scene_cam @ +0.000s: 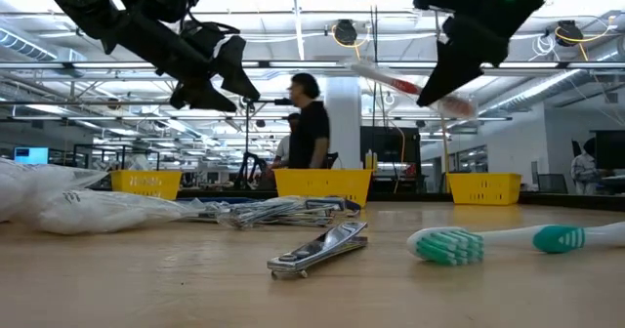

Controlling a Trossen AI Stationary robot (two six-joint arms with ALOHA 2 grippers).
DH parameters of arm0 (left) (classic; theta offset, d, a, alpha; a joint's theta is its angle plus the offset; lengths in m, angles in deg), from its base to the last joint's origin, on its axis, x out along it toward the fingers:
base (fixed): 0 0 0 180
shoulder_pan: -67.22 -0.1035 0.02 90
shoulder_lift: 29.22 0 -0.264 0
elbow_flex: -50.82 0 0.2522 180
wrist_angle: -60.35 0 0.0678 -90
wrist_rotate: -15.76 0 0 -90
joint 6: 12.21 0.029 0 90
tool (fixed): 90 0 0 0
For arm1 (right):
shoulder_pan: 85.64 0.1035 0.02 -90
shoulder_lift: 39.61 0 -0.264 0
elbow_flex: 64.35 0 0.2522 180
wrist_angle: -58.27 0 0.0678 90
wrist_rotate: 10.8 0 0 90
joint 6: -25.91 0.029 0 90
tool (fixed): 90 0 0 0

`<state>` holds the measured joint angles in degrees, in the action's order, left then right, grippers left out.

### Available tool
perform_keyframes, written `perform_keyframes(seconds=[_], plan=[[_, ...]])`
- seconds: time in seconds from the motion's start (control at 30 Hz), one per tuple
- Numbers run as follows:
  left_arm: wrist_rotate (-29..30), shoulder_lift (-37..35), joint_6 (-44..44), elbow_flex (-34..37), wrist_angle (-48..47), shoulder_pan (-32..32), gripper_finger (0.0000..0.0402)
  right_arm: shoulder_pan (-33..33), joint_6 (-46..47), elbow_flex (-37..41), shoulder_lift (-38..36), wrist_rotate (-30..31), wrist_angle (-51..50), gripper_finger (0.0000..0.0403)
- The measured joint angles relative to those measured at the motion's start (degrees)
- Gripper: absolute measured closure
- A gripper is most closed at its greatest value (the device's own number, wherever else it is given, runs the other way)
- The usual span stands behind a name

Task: Pick & Place Travel size toiletries
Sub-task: Put the orange toothbrush into the left yellow bin

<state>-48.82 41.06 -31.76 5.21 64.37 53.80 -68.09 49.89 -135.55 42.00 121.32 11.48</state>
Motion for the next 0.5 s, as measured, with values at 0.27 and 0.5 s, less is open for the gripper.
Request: perform_keyframes(seconds=[0.27, 0.5], plan=[[-1.5, 0.0, 0.8, 0.0, -2.0, 0.1, 0.0094, -14.5, -18.3, 9.8, -5.0, -10.3, 29.2, 0.0394], [-3.3, 0.0, -1.4, 0.0, -8.5, 1.0, 0.0094, -22.8, -24.1, 11.8, -5.3, -20.3, 38.7, 0.0394]])
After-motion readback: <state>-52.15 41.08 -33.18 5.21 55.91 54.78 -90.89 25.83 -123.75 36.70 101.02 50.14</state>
